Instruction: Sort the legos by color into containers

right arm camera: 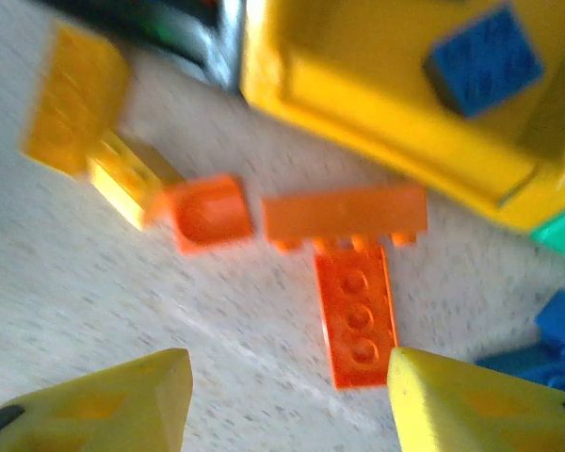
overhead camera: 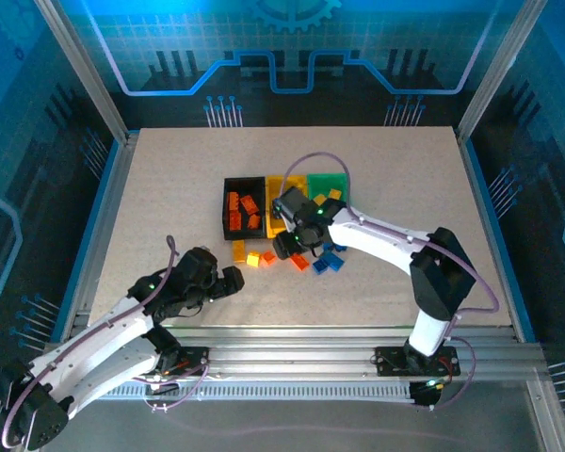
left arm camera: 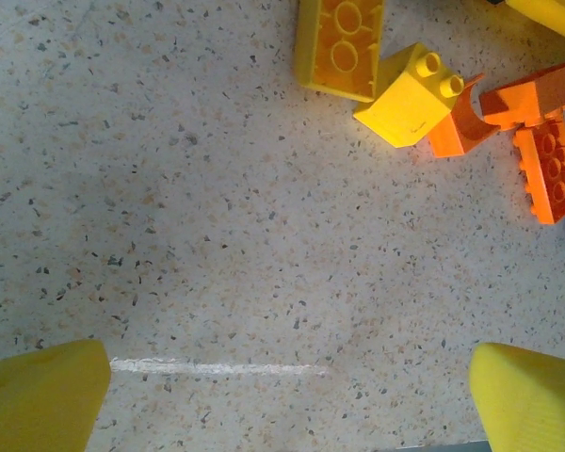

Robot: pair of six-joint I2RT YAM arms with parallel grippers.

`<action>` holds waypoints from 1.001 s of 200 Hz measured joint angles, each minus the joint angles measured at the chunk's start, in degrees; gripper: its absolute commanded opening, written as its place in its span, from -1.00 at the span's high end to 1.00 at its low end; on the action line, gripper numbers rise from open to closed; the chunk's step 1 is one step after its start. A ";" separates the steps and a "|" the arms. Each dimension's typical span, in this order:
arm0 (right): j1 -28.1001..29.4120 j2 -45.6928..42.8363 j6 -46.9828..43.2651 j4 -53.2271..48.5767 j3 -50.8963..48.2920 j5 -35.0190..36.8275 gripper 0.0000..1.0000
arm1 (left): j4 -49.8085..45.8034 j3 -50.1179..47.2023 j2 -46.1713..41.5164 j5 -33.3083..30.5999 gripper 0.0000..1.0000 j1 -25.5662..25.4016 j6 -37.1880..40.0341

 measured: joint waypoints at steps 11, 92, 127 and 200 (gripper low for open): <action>0.04 0.98 -0.52 -0.61 -1.33 0.48 -0.23 | -0.02 0.00 0.15 0.00 -0.98 0.02 0.00; 0.44 10.12 -3.37 -0.31 1.11 6.99 -0.28 | -0.02 0.02 0.26 0.00 -0.98 0.26 0.00; 1.42 12.57 -3.93 -0.33 1.40 8.83 -0.22 | -0.02 0.02 0.26 0.00 -0.98 0.26 0.00; 2.36 10.12 -3.41 1.66 -1.73 7.45 0.28 | -0.02 0.02 0.28 0.00 -0.98 0.26 0.02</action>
